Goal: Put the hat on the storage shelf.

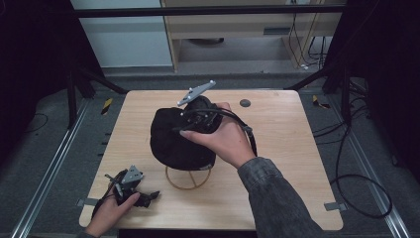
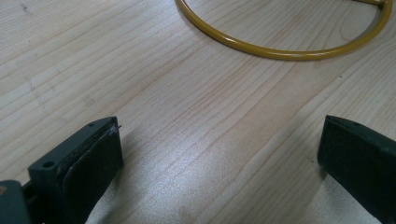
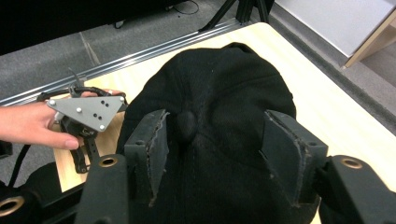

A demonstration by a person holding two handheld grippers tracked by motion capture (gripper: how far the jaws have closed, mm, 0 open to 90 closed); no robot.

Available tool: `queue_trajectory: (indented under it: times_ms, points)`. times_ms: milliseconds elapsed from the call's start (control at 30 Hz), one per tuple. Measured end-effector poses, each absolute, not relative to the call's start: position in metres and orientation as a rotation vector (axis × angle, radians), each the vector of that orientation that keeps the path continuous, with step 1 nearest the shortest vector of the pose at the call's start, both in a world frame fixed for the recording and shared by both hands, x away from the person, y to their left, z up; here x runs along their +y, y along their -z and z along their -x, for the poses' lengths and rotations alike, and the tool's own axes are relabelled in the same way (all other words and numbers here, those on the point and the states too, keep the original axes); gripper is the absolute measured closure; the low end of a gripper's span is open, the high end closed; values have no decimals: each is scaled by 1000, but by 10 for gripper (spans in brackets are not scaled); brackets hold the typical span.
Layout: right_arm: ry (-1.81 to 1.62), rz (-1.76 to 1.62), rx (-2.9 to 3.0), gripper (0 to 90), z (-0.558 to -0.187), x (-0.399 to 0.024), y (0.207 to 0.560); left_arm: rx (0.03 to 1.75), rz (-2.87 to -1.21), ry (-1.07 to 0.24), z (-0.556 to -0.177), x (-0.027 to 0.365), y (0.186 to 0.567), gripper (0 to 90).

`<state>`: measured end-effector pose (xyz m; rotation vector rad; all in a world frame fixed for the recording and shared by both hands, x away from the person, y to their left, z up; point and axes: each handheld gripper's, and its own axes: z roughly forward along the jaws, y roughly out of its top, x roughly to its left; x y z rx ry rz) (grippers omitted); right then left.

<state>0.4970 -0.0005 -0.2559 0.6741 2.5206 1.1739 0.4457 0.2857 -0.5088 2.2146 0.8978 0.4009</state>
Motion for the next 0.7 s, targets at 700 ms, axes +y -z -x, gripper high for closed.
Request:
queue_trajectory:
  times_ms: [700]
  points:
    - [-1122,-679,2497,202,-480,-8,259,898,-2215,-400,-446,286,509,0]
